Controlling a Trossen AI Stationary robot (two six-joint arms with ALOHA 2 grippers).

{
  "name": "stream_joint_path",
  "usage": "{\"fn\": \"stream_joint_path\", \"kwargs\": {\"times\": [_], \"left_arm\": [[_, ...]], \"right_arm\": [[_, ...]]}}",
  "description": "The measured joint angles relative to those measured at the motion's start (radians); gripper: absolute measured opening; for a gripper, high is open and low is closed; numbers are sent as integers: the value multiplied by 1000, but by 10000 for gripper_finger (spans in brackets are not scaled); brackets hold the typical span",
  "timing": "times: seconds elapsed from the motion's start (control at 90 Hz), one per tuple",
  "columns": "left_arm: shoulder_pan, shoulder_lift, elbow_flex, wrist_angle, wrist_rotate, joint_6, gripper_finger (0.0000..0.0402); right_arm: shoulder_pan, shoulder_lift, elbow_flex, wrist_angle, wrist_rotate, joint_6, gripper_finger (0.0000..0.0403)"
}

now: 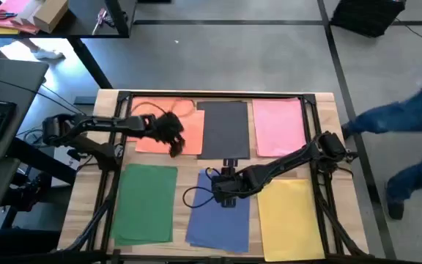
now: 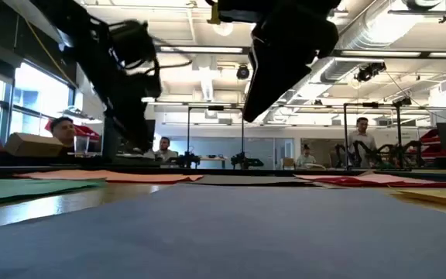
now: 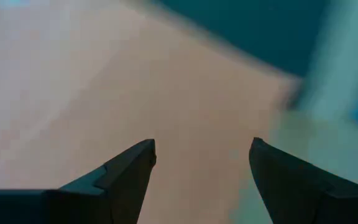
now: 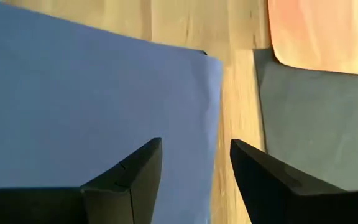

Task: Organize paper
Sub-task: Adjust the orange papers on the top left of the table

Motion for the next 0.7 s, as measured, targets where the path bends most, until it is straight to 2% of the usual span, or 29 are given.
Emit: {"fn": "stream_joint_path", "kwargs": {"times": [0.211, 0.467, 0.6, 0.7], "left_arm": [[-159, 46, 0, 59, 88, -22, 247], [-173, 216, 0, 183, 95, -46, 247], [-153, 272, 3, 189, 26, -38, 247], [-121, 261, 6, 121, -49, -35, 247]], "right_arm": [[0, 0, 0, 0, -2, -2, 176], [0, 0, 0, 4, -3, 17, 176], [1, 0, 0, 4, -5, 23, 176], [1, 0, 0, 3, -6, 23, 176]]}}
